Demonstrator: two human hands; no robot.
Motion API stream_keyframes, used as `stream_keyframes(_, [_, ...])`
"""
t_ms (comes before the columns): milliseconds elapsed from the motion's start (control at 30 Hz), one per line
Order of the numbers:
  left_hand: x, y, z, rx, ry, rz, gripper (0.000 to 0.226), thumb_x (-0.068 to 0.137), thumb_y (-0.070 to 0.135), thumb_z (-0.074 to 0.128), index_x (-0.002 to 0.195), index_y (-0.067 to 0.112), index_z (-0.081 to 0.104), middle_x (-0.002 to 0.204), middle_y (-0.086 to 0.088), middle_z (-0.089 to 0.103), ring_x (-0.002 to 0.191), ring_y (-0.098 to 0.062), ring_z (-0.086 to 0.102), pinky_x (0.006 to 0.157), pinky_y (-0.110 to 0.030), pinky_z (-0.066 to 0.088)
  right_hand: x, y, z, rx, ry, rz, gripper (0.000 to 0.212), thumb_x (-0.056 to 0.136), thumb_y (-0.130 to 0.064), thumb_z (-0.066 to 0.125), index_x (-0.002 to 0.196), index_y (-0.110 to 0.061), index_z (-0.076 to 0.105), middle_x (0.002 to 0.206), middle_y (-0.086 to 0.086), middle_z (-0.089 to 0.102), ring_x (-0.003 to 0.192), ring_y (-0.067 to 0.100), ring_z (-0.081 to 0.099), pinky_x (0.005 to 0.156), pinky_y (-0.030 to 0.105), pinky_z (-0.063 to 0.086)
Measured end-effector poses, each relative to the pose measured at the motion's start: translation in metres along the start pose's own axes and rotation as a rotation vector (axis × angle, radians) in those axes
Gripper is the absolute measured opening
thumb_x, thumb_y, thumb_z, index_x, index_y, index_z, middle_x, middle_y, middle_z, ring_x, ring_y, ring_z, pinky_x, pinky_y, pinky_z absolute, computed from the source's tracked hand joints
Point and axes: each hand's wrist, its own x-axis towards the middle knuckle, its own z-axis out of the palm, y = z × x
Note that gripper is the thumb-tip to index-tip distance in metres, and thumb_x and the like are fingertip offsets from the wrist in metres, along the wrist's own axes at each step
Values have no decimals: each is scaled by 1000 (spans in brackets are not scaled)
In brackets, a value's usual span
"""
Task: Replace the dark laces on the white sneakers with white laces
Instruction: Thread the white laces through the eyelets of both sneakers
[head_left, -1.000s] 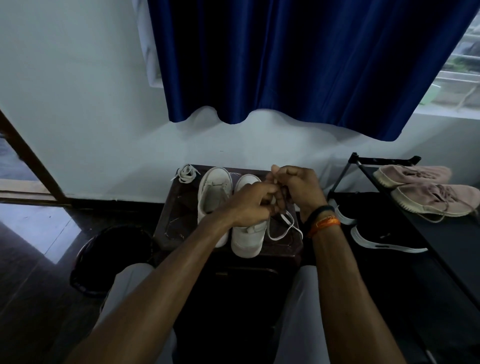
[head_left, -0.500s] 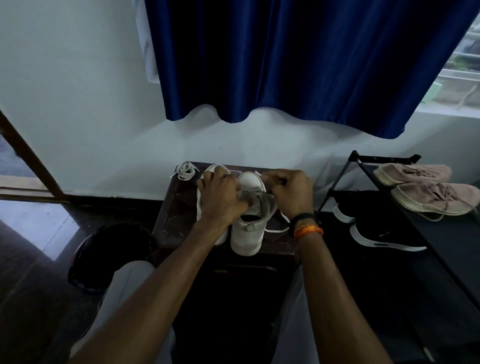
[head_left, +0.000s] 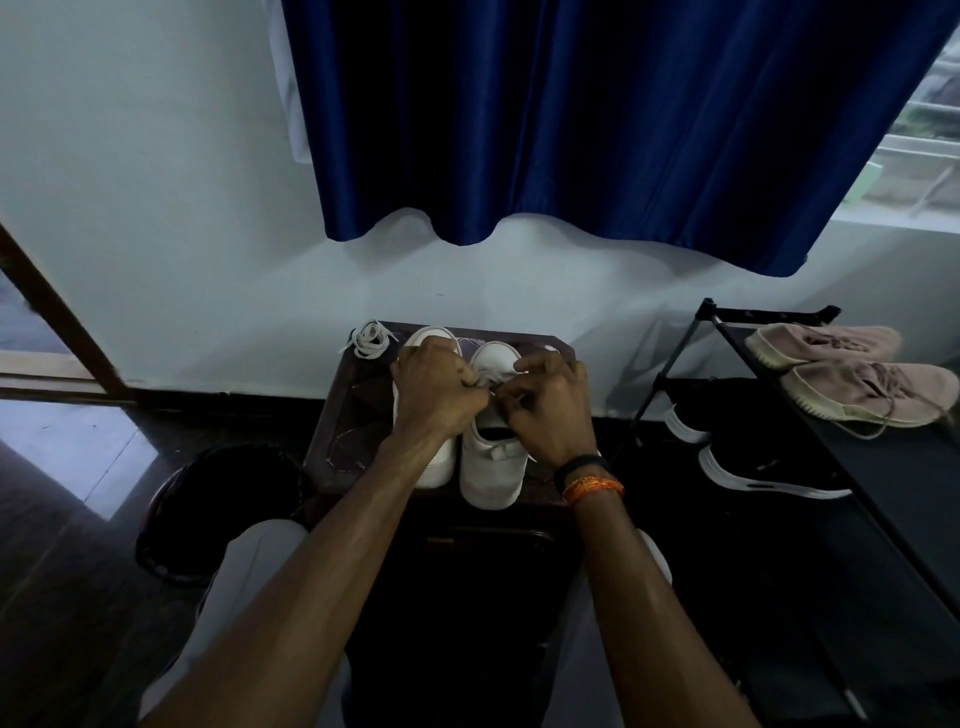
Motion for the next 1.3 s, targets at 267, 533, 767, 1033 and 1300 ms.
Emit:
stream_keyframes(267, [-4, 5, -15, -107, -65, -8, 20, 73, 21, 88, 82, 5, 81, 106, -9, 74, 111, -18, 63, 78, -20, 37, -4, -8, -1, 78, 18, -10, 18, 77, -35, 64, 84, -29, 80, 114, -9, 64, 113, 24, 55, 92, 36, 37])
stream_keyframes(533, [-5, 4, -16, -160, -68, 5, 18, 78, 15, 84, 83, -1, 79, 109, -15, 72, 92, -8, 53, 80, -23, 40, -9, -20, -2, 164, 110, 75, 8, 82, -24, 72, 82, -26, 79, 114, -10, 63, 116, 26, 45, 92, 40, 40])
stream_keyframes(767, [3, -5, -16, -97, -101, 56, 23, 89, 15, 71, 81, -6, 74, 88, 6, 50, 88, -7, 47, 76, -19, 41, -16, -26, 4, 176, 168, 105, 7, 80, -20, 74, 79, -24, 80, 112, -9, 63, 116, 25, 42, 93, 39, 35])
stream_keyframes(1033, [6, -12, -15, -127, -116, 106, 15, 82, 1, 72, 72, 11, 76, 77, 6, 69, 74, -5, 63, 64, -12, 42, -16, -30, 6, 169, 184, 115, 13, 79, -14, 78, 82, -27, 80, 113, -12, 64, 116, 24, 39, 91, 36, 30])
stream_keyframes(1300, [2, -12, -20, -117, -42, 226, 18, 77, -3, 73, 64, 8, 74, 65, 11, 61, 68, 10, 56, 60, -3, 35, -18, -32, 2, 187, 175, 149, 9, 80, -24, 80, 88, -28, 81, 119, -8, 63, 120, 25, 38, 95, 37, 30])
